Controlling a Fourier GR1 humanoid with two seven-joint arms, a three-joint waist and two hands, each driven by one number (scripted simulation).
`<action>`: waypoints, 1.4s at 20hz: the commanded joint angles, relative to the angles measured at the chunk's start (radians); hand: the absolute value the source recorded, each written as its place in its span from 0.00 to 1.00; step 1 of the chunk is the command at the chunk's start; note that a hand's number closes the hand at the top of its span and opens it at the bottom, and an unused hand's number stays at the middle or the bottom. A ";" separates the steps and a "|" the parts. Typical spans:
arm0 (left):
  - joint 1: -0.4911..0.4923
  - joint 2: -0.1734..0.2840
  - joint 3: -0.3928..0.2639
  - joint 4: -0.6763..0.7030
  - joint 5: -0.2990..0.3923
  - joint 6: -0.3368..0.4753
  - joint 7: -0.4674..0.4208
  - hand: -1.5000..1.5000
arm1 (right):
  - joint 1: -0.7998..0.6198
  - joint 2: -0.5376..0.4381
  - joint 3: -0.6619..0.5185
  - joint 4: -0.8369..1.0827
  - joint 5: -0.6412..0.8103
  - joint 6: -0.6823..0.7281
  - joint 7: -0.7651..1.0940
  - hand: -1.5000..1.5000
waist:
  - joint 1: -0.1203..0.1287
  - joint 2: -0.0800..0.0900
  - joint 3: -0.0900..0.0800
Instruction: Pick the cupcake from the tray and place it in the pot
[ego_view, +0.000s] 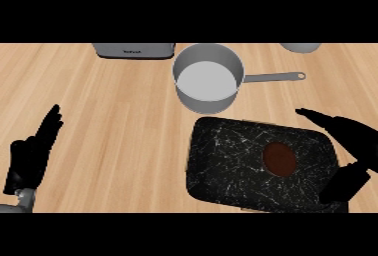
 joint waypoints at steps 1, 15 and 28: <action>0.010 -0.011 0.032 0.038 -0.003 -0.022 -0.043 0.50 | -0.134 0.086 0.063 0.074 -0.037 0.107 0.157 0.00 | -0.003 0.000 0.000; 0.078 -0.067 0.090 -0.036 -0.096 -0.067 -0.003 0.50 | -0.158 0.284 0.083 0.133 0.133 0.212 0.263 0.00 | -0.020 -0.004 0.001; 0.073 -0.147 0.133 -0.083 -0.172 -0.105 0.056 0.50 | -0.124 0.419 0.089 0.283 0.355 0.201 0.170 0.00 | -0.021 -0.004 0.002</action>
